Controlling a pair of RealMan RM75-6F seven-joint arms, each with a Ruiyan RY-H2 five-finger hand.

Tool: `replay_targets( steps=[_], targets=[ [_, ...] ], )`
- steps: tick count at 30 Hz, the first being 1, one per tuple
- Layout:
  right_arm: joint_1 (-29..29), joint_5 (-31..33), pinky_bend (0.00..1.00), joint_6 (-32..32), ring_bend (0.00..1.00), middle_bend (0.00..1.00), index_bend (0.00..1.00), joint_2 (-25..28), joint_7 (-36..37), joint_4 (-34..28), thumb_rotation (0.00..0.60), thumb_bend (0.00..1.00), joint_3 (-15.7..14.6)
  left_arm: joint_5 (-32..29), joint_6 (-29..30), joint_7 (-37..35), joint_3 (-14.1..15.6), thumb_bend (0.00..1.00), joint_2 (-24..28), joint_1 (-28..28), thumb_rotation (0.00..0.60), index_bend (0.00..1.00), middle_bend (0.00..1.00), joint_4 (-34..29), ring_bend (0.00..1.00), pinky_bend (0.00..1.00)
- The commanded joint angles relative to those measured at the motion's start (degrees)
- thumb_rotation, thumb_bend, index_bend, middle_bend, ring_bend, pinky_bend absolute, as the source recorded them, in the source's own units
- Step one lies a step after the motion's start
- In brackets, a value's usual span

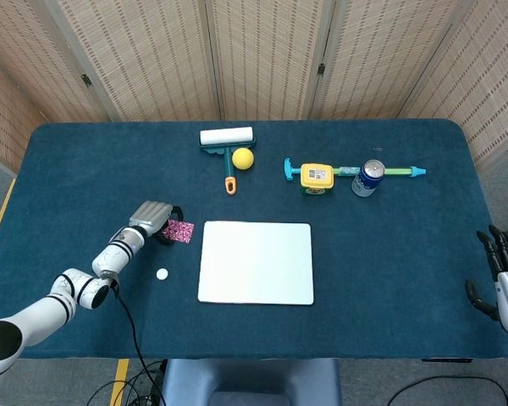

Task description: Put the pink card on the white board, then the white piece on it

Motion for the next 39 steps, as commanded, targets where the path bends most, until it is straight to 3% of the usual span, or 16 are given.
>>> replay_targets(
  steps=[1,12,25,34,39],
  targets=[
    [0.0,0.1,0.00,0.0,0.00,0.00,0.00,0.0,-0.1,0.0,0.600,0.32,0.0,0.5,0.2,-0.7,0.2,0.26,-0.3,0.1,0.600,0.40,1.00,0.5,1.00,1.00],
    [0.3,0.1,0.00,-0.5,0.00,0.00,0.00,-0.1,-0.6,-0.1,0.600,0.32,0.0,3.0,1.2,-4.3,1.0,0.26,-1.0,0.3,0.600,0.43,1.00,2.6,1.00,1.00],
    [0.1,-0.7,0.00,0.1,0.00,0.00,0.00,-0.2,-0.5,-0.1,0.600,0.32,-0.2,3.5,3.2,-4.0,1.2,0.26,0.6,0.8,0.600,0.45,1.00,0.2,1.00,1.00],
    [0.4,-1.2,0.00,-0.3,0.00,0.00,0.00,0.1,0.1,0.0,0.600,0.32,-0.5,1.1,4.6,0.5,0.2,0.26,3.8,1.1,0.600,0.44,1.00,-5.1,1.00,1.00],
    [0.7,-1.8,0.00,-1.1,0.00,0.00,0.00,1.0,2.2,-0.1,0.600,0.32,-0.7,-3.3,6.0,7.2,-1.2,0.26,7.3,1.3,0.600,0.44,1.00,-12.7,1.00,1.00]
  ],
)
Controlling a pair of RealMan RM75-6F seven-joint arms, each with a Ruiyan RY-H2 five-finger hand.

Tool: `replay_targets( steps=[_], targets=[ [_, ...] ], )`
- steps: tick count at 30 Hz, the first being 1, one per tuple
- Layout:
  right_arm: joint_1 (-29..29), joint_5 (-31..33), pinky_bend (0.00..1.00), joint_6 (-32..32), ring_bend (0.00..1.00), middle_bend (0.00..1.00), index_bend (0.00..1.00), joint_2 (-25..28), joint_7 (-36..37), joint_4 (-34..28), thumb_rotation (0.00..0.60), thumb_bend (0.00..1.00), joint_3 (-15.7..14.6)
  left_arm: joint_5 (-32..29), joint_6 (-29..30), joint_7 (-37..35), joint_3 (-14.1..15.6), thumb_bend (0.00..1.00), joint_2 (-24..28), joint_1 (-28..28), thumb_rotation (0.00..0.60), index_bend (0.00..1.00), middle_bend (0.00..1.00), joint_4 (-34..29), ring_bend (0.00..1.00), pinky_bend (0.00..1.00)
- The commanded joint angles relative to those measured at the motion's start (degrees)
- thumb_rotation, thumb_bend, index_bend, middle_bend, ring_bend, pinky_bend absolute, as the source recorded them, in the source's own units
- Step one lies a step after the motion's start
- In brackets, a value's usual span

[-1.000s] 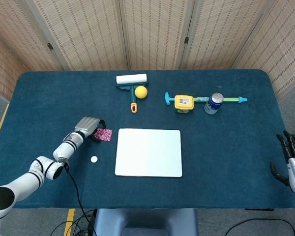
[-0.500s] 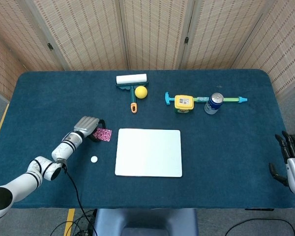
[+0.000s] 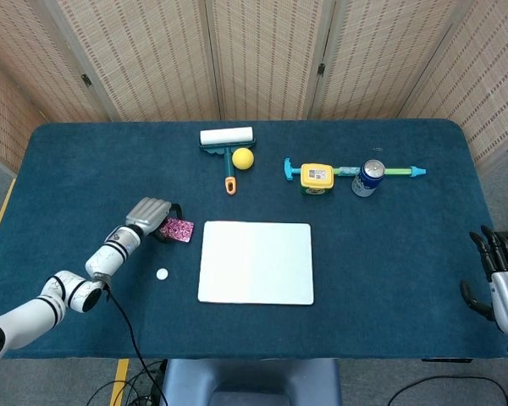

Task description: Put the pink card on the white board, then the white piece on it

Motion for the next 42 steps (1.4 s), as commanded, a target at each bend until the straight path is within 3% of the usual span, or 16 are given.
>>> replay_targets(
  steps=[1,8,14,20,32,42],
  targets=[
    [0.1,-0.6,0.00,-0.2,0.00,0.00,0.00,0.7,1.6,0.0,0.600,0.32,-0.2,-4.4,1.4,6.1,-1.2,0.26,3.0,0.2,0.600,0.44,1.00,-6.6,1.00,1.00],
    [-2.2,-1.8,0.00,4.3,0.00,0.00,0.00,3.1,12.3,2.1,0.600,0.32,0.0,-18.7,6.8,23.2,-1.4,0.26,4.7,-1.3,0.600,0.43,1.00,-19.7,1.00,1.00],
    [-3.7,-0.6,0.00,6.3,0.00,0.00,0.00,4.5,23.0,5.9,0.600,0.32,0.7,-33.2,14.4,37.5,-0.4,0.26,1.0,-5.4,0.600,0.43,1.00,-26.3,1.00,1.00],
    [-5.2,-1.4,0.00,8.8,0.00,0.00,0.00,4.9,31.7,9.9,0.600,0.32,0.7,-41.9,21.1,46.7,-0.3,0.26,-4.0,-9.3,0.600,0.43,1.00,-29.8,1.00,1.00],
    [-7.7,-0.8,0.00,12.8,0.00,0.00,0.00,3.8,40.8,15.3,0.600,0.32,1.5,-46.1,22.8,50.7,-2.4,0.26,-11.9,-13.0,0.600,0.42,1.00,-26.6,1.00,1.00],
    [-7.8,-1.4,0.00,13.0,0.00,0.00,0.00,3.5,40.1,15.4,0.600,0.32,1.6,-46.7,23.3,50.9,-2.8,0.26,-10.9,-12.5,0.600,0.30,1.00,-27.1,1.00,1.00]
  ],
)
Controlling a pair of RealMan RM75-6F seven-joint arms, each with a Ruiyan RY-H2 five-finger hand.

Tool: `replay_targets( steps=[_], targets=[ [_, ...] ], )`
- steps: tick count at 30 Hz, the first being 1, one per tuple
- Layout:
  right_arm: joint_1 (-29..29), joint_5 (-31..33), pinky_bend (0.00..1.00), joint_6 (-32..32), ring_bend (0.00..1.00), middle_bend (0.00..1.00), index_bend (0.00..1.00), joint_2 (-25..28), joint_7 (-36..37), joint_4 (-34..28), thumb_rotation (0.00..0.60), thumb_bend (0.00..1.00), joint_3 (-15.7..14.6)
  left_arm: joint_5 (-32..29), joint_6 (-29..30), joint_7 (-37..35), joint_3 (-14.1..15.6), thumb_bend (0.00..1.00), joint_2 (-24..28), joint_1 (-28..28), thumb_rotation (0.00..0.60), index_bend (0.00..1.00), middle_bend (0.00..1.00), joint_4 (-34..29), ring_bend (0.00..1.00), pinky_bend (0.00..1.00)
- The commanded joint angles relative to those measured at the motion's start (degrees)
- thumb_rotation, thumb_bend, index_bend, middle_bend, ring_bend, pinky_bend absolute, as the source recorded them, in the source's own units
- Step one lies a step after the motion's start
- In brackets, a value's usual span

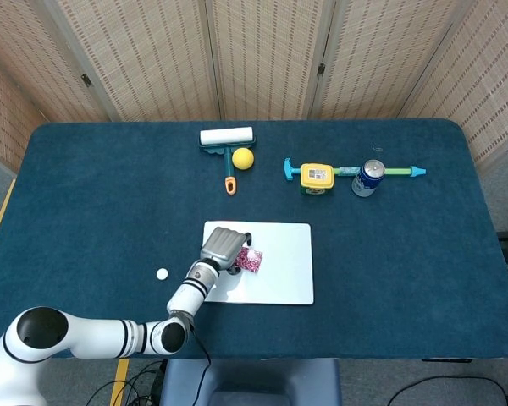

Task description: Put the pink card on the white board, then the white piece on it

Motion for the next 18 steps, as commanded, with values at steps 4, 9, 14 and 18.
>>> replay_targets(
  steps=[4,9,14,18],
  targets=[
    [0.3,-0.6,0.00,-0.3,0.00,0.00,0.00,0.1,-2.0,-1.0,0.600,0.32,-0.1,0.4,1.4,-0.1,0.1,0.26,1.6,0.8,0.600,0.27,1.00,-2.7,1.00,1.00],
    [0.3,-1.4,0.00,-0.3,0.00,0.00,0.00,0.1,-3.1,-1.5,0.600,0.32,-0.4,2.0,6.3,0.9,1.2,0.26,5.8,2.9,0.600,0.31,1.00,-10.7,1.00,1.00],
    [0.6,-3.4,0.00,0.5,0.00,0.00,0.00,-0.1,-6.0,-2.4,0.600,0.32,-1.0,4.2,13.8,-0.1,5.3,0.26,11.3,8.7,0.600,0.35,1.00,-20.6,1.00,1.00],
    [0.7,-5.2,0.00,1.0,0.00,0.00,0.00,-0.2,-8.4,-3.1,0.600,0.32,-1.6,6.6,17.6,-2.2,9.3,0.26,13.4,13.7,0.600,0.37,1.00,-23.7,1.00,1.00]
  ],
)
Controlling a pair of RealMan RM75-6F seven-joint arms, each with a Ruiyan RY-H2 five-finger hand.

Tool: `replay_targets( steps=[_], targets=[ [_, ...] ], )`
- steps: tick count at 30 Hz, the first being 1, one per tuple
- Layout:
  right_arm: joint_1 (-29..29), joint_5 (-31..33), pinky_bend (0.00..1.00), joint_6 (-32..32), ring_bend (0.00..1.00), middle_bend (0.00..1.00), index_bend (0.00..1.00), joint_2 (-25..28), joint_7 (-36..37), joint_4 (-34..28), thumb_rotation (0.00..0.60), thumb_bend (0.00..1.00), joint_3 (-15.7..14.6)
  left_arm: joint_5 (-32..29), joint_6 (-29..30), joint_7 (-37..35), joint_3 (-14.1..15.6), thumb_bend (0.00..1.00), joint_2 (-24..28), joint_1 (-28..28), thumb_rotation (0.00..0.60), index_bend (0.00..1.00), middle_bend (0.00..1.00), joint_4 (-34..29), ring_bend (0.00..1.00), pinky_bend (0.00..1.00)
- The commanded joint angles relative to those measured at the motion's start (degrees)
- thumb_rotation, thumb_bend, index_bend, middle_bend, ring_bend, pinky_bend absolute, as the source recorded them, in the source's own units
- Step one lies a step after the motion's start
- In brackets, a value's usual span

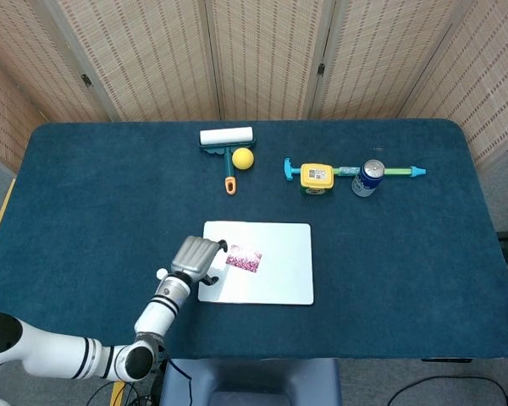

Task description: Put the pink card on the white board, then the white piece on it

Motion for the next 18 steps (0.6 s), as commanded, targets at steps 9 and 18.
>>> replay_targets(
  steps=[9,18],
  targets=[
    [0.6,-4.4,0.00,0.7,0.00,0.00,0.00,-0.5,-7.3,-2.6,0.600,0.32,-2.0,9.1,4.4,-8.9,6.5,0.26,5.0,11.8,0.600,0.41,1.00,-0.9,1.00,1.00],
    [0.9,-5.1,0.00,0.7,0.00,0.00,0.00,-1.1,-11.8,-3.9,0.600,0.29,-2.3,12.5,-2.5,-16.3,4.6,0.26,6.2,14.4,0.600,0.44,1.00,4.4,1.00,1.00]
  ],
)
